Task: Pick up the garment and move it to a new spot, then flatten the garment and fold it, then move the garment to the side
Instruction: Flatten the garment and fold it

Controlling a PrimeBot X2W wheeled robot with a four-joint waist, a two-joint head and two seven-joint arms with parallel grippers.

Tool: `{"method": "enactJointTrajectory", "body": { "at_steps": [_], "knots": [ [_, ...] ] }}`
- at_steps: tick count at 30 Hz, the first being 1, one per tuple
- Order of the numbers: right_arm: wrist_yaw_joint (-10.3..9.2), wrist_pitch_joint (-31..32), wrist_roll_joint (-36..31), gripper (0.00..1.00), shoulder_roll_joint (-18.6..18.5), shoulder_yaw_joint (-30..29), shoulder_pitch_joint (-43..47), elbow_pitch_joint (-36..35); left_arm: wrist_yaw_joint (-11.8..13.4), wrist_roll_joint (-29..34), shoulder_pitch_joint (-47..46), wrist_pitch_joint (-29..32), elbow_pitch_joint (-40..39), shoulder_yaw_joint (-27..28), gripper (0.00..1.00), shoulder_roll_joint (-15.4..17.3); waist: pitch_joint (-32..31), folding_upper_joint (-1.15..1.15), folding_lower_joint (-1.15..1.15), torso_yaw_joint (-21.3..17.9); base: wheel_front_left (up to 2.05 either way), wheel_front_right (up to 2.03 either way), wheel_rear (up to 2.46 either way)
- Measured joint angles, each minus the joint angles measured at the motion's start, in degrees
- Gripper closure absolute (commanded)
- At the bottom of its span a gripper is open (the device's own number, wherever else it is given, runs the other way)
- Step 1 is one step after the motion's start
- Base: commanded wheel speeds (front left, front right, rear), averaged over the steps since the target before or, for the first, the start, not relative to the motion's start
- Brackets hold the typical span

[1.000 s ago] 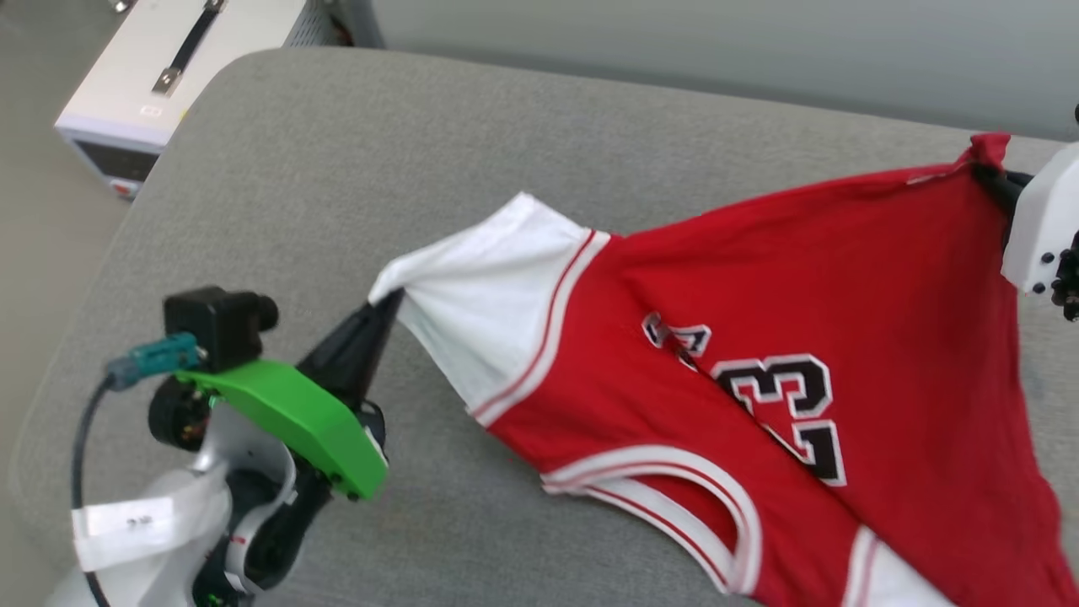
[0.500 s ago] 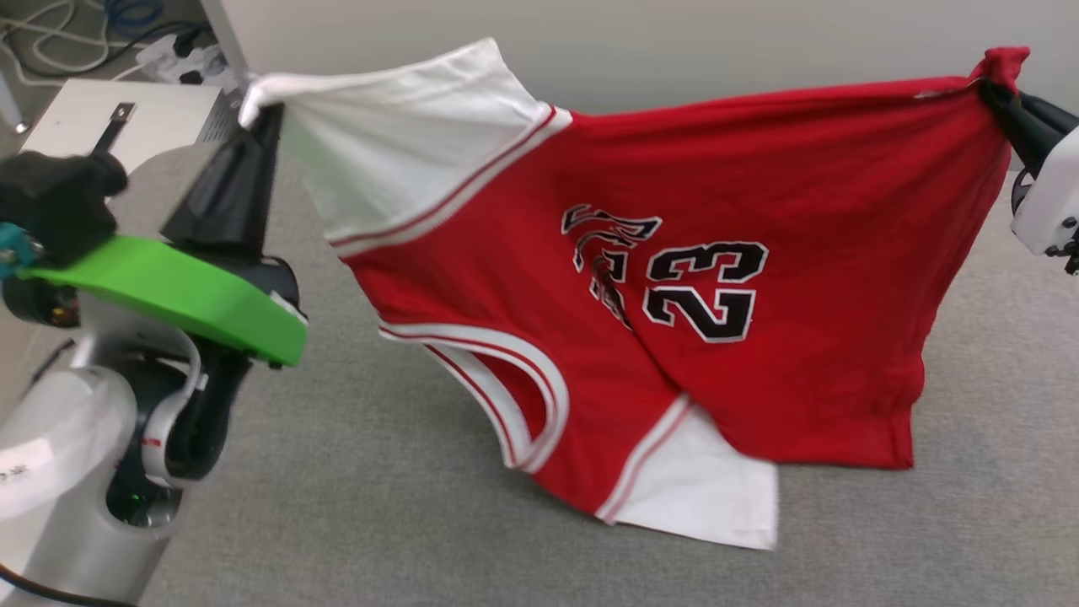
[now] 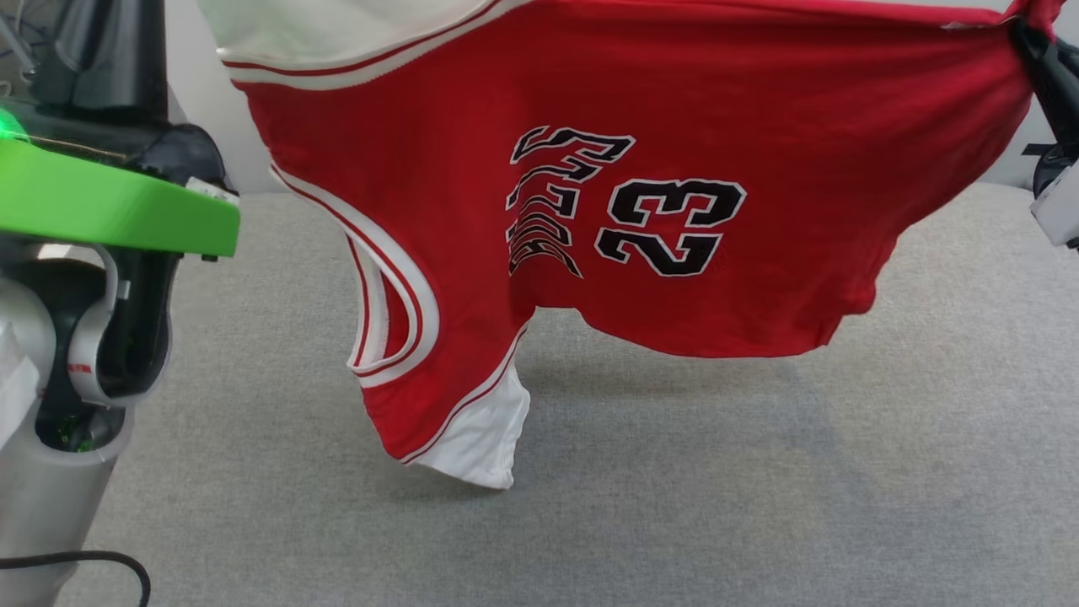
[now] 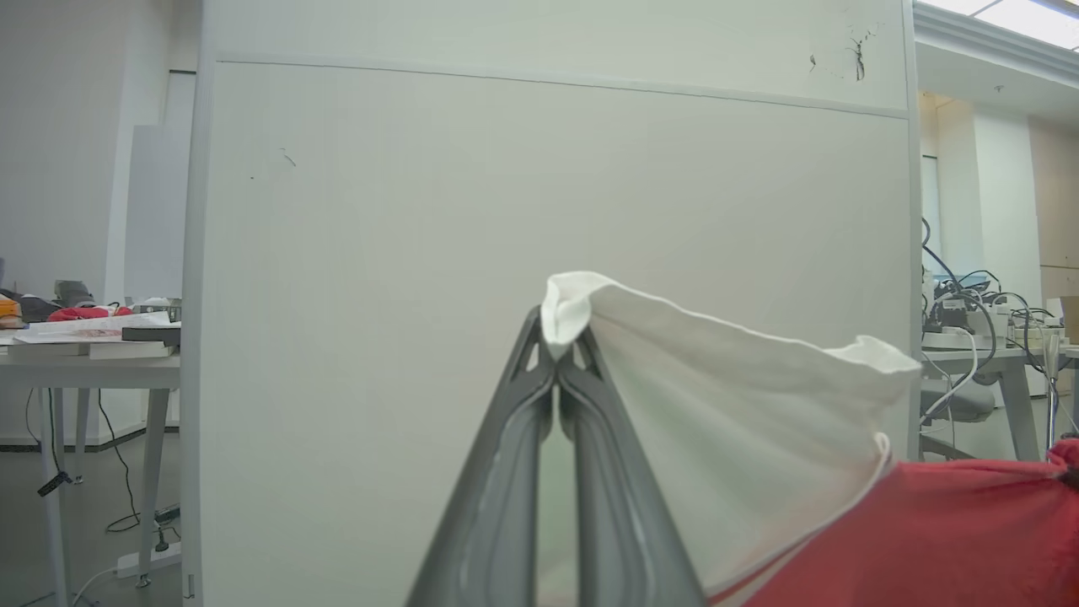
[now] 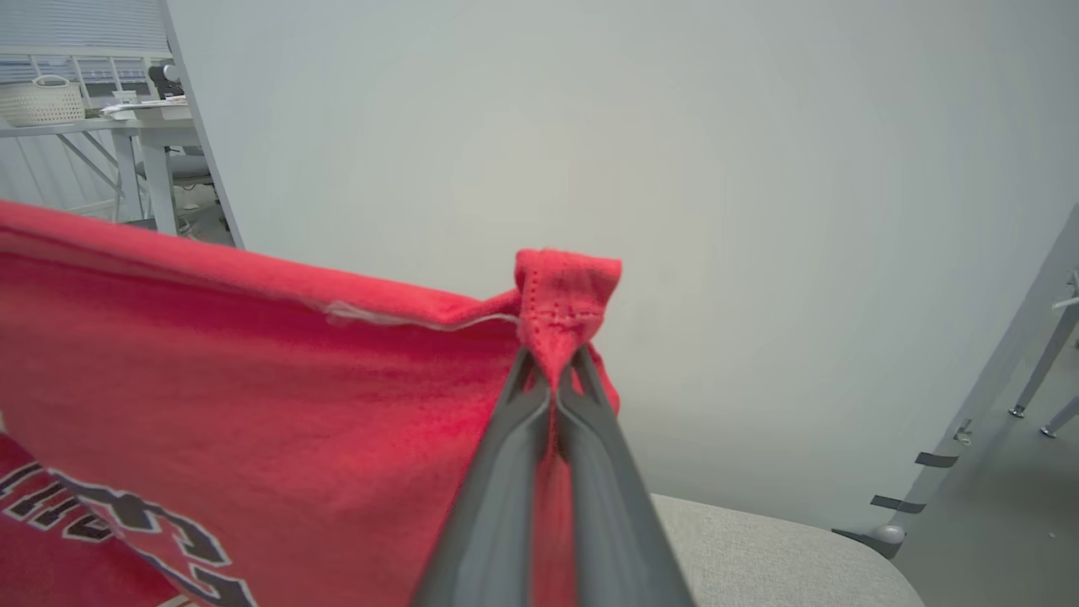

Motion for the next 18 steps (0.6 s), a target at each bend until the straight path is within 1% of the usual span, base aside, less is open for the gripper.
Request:
{"method": "enactJointTrajectory", "body": {
  "at_steps": [5, 9, 14, 18],
  "knots": [
    [0.0, -0.2, -1.5, 1.0, 2.0, -3.2, 0.9, -3.6, 0.0, 0.7, -1.1, 0.4, -0.7, 0.3, 1.0, 1.0, 1.0, 0.0, 0.0, -0.4, 0.0, 0.0, 0.0],
    [0.01, -0.2, -2.9, 1.0, 2.6, -4.8, 0.9, -6.3, -0.4, 1.1, -1.6, 1.7, -0.9, 0.6, 1.0, 3.2, 2.5, 0.0, 0.0, -0.5, 0.0, 0.0, 0.0],
    [0.01, -0.2, -4.5, 1.0, 2.5, -6.0, 0.3, -8.3, -2.6, 1.6, -4.8, 3.8, -0.9, 0.8, 1.0, 6.4, 5.4, 0.0, 0.0, -0.4, 0.0, 0.0, 0.0],
    [0.01, -0.4, -6.4, 1.0, 2.5, -6.3, -3.0, -8.6, -5.1, 2.1, -9.7, 5.6, 0.3, 0.8, 1.0, 8.5, 8.5, 0.0, 0.0, -0.4, 0.0, 0.0, 0.0]
  ]
}}
